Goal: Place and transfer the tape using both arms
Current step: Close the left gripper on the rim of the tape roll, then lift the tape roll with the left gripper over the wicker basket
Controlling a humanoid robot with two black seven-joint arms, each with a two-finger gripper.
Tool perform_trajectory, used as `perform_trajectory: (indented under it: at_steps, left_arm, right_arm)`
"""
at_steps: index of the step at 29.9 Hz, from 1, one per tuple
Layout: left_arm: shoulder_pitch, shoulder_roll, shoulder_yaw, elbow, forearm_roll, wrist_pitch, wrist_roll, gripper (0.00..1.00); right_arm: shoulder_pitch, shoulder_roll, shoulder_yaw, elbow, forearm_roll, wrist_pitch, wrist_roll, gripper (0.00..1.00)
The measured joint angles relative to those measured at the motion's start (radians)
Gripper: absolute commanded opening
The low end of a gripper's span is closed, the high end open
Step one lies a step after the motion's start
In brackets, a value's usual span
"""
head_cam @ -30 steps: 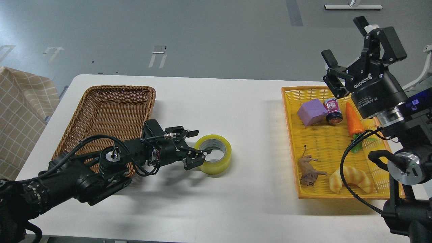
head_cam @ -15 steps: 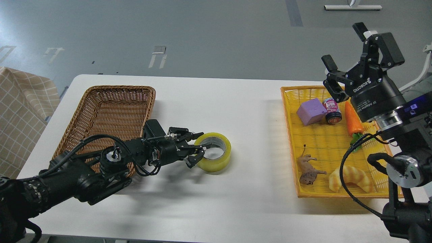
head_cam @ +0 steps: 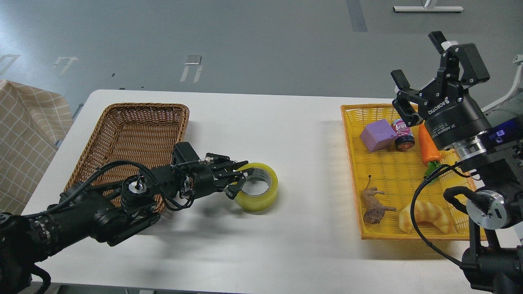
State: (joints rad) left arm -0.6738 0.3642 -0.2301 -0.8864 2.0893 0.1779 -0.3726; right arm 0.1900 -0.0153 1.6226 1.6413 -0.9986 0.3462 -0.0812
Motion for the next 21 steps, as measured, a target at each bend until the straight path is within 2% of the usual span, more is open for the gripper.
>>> perform_trajectory:
  at_steps: [14,21]
  left_arm:
    - [-0.066,0.01,-0.004,-0.008,-0.046,0.005,-0.002,0.0]
    - [-0.158,0.043,-0.003,-0.011,-0.114,0.004,-0.003,0.0]
  right_arm:
    - [0.002,0.002,-0.001,0.0,0.0,-0.001,0.001,1.0]
    - [0.002,0.003,-0.001,-0.001,-0.001,-0.001,0.001,1.0]
